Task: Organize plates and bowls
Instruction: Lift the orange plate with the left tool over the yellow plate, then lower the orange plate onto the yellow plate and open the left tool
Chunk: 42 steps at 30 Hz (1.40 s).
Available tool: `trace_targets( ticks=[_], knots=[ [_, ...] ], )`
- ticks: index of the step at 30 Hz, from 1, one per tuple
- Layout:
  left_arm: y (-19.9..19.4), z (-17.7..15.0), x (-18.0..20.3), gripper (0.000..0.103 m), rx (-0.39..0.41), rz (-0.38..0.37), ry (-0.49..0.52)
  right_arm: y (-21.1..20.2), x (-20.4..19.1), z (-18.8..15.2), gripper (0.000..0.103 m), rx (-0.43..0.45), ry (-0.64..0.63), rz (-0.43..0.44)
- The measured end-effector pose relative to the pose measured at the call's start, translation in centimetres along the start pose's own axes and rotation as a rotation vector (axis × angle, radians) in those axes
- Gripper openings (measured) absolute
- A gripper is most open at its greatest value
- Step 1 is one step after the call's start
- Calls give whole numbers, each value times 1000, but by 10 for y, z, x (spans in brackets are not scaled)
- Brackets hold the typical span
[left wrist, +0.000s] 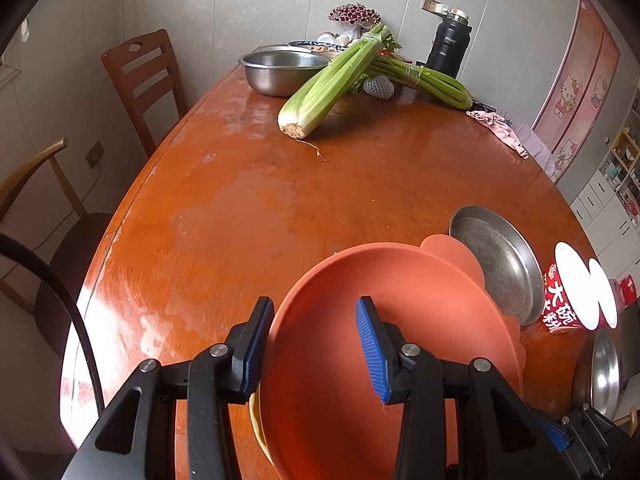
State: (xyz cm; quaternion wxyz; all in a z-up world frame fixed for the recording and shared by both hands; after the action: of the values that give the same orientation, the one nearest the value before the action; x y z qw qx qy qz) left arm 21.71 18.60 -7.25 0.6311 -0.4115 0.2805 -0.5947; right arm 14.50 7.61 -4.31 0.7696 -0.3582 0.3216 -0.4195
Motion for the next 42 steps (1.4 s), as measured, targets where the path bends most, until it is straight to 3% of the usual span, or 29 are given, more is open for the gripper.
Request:
trace_targets(
  ticks=[9, 20, 42],
  knots=[
    [5, 0, -3, 42, -3, 22, 5, -1, -10, -1, 58, 18, -64, -30],
    [3, -2, -4, 42, 5, 9, 5, -5, -21, -3, 58, 36, -100, -8],
    [-16, 0, 1, 47, 47, 5, 16, -15, 1, 0, 59, 58, -42, -39]
  ],
)
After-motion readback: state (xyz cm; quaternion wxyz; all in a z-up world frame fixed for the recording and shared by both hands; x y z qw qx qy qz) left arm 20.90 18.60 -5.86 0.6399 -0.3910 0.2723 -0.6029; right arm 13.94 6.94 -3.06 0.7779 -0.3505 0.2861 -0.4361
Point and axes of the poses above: each gripper's, at about its wrist camera, not at the fingertips, and y roughly the way its jaws point, x to its right, z to its top, the point moved 8 cm from there along y, roughly the way its jaws point, and after that the axes turned 5 degrees about -x, right-handed, at the moved point
